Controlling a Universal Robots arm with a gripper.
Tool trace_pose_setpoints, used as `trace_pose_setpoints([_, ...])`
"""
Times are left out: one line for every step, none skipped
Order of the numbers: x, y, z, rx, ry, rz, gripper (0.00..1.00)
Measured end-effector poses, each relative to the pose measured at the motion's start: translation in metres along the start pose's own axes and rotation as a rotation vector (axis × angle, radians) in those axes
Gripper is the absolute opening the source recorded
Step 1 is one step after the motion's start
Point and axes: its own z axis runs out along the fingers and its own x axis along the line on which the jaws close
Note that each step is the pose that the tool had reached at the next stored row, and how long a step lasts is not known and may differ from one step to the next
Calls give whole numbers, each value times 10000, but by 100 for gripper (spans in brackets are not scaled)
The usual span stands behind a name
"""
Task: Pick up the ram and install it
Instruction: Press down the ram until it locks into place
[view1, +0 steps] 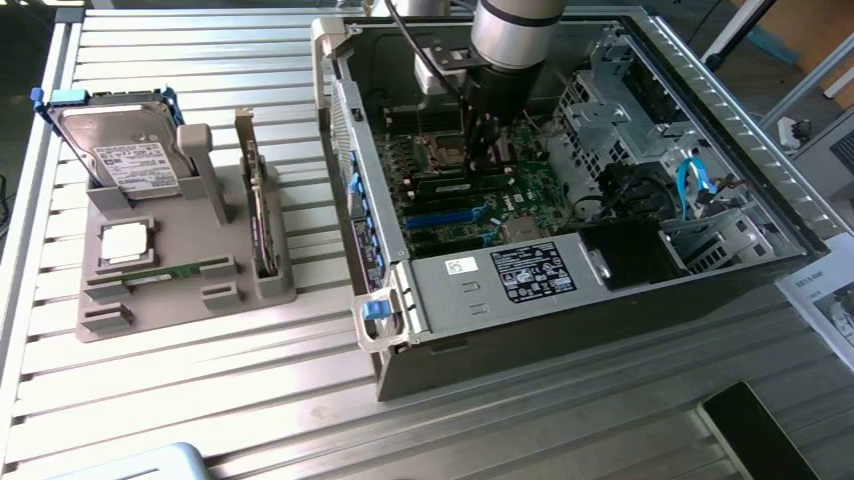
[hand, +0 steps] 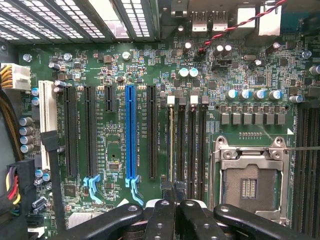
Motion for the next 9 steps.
trace_pose_setpoints([0,1,5,1,0,0,11])
trace_pose_setpoints([0,2,11,3,1,0,11])
trace_pose_setpoints([0,2,13,2,3,0,11])
trace_pose_setpoints([-1,2,14,3,2,0,11])
trace_pose_setpoints([-1,3,15,4,1,0,11])
trace_pose_setpoints([-1,3,18,5,0,1,11])
trace_pose_setpoints([-1,4,19,5,1,0,11])
trace_pose_setpoints([-1,5,22,6,1,0,11])
trace_pose_setpoints([-1,6,24,7,1,0,11])
